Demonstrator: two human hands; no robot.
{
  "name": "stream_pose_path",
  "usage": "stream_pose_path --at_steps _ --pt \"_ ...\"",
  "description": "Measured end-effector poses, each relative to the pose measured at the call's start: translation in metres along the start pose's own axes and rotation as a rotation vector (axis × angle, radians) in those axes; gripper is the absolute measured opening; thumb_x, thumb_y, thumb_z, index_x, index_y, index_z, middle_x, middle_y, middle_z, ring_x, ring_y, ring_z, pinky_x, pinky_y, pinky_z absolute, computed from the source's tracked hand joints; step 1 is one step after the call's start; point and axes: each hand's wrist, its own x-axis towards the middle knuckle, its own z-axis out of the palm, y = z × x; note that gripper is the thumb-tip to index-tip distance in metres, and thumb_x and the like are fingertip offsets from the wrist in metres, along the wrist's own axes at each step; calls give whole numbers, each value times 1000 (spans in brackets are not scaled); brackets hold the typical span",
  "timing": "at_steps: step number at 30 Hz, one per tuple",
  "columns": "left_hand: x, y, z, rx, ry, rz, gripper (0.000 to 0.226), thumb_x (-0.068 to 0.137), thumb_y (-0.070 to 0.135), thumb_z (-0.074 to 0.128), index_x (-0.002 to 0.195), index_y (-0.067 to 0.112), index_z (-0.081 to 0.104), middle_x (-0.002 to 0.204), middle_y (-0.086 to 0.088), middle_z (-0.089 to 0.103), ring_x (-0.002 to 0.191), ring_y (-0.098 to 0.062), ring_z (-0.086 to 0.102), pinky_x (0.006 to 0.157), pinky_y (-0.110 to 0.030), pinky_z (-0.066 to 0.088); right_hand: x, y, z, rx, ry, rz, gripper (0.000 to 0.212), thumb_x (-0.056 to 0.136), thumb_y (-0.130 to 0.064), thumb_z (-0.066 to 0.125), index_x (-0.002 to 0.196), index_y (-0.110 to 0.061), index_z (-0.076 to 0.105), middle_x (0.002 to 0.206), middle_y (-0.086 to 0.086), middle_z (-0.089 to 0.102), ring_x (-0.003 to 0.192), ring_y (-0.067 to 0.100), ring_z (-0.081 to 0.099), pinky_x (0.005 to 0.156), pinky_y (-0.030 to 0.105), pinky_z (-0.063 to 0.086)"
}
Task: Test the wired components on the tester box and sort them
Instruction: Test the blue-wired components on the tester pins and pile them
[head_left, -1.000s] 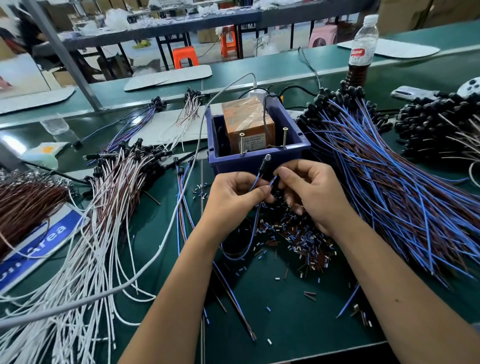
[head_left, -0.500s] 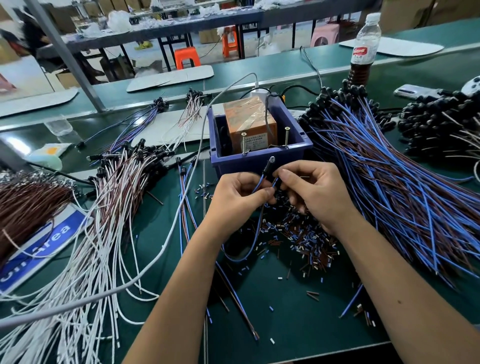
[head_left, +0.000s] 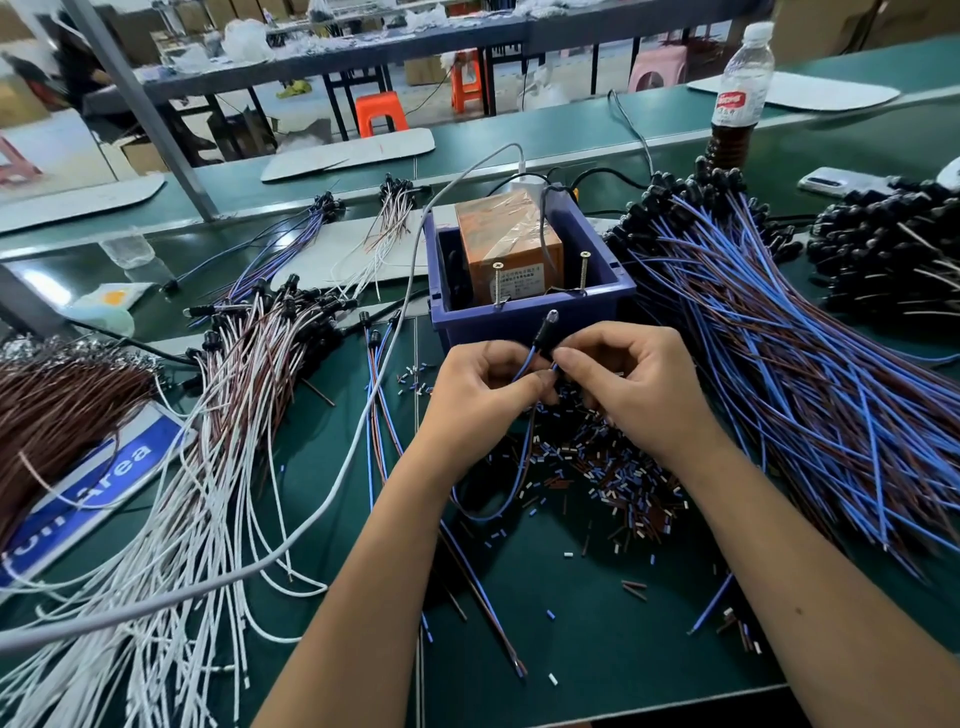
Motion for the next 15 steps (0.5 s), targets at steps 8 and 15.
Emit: stream_pose_path --at_steps 8,15 --pt "0 2 -1 -9 -26 35 7 91 13 74 85 14 77 72 -4 75 68 -10 67 69 -21 50 2 0 -1 216 50 132 11 95 -12 75 84 -13 76 65 3 66 48 12 53 38 21 38" --pt "-1 7 -2 -41 -47 84 6 93 6 72 87 7 75 70 -3 74 64 -7 66 64 -14 48 1 0 3 333 62 150 11 95 -16 74 84 -18 76 66 9 61 49 14 49 37 22 36"
